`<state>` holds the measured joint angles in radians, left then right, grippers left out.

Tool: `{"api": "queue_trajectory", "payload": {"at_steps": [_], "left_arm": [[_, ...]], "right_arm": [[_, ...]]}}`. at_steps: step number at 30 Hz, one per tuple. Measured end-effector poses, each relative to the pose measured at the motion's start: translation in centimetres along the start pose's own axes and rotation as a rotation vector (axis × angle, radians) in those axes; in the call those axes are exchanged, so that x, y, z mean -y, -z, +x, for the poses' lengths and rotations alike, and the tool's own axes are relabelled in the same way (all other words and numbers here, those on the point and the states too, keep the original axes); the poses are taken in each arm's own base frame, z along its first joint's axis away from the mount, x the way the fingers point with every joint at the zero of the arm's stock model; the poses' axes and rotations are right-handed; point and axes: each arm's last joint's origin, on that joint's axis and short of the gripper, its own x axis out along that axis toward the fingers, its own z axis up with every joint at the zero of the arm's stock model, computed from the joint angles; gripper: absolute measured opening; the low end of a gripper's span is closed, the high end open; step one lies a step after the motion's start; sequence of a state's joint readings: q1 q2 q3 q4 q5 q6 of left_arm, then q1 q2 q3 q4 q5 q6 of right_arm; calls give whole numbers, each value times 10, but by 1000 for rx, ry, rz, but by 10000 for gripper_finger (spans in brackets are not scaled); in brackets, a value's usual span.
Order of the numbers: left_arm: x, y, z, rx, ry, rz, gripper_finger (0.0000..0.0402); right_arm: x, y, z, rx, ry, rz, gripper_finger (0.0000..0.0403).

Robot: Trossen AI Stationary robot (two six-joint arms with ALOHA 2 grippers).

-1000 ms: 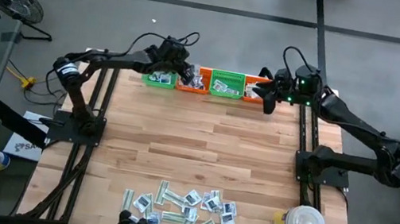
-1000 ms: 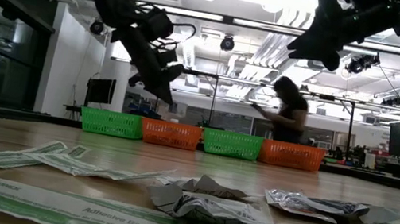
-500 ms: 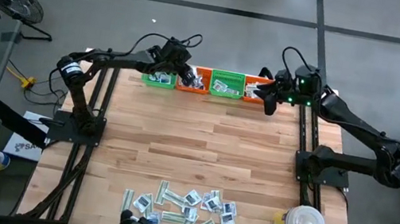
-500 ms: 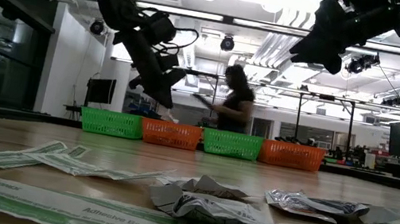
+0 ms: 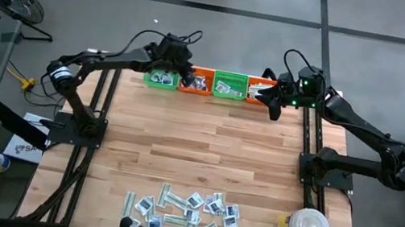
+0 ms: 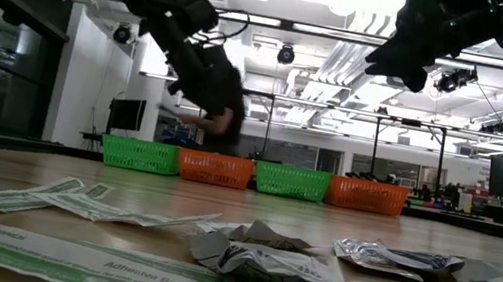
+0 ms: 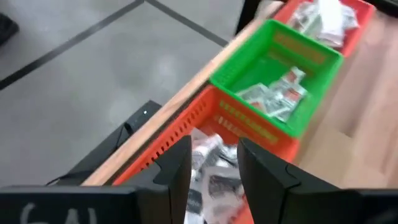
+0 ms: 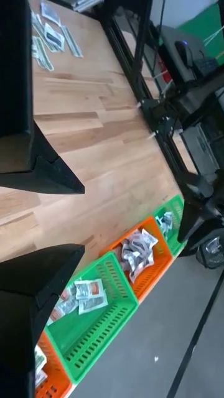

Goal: Pick & Place First Aid Supplies
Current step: Put the green bandage pack in the right orange bin

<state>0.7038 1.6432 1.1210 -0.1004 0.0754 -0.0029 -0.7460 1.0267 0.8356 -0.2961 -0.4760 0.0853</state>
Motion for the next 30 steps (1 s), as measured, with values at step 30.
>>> {"api": "queue_trajectory", "payload": {"at_steps": [30], "left_arm": [[170,50,-88,-261,144,258,126]], "right_arm": [[-43,17,-5,-141,-207,-146,133]]}}
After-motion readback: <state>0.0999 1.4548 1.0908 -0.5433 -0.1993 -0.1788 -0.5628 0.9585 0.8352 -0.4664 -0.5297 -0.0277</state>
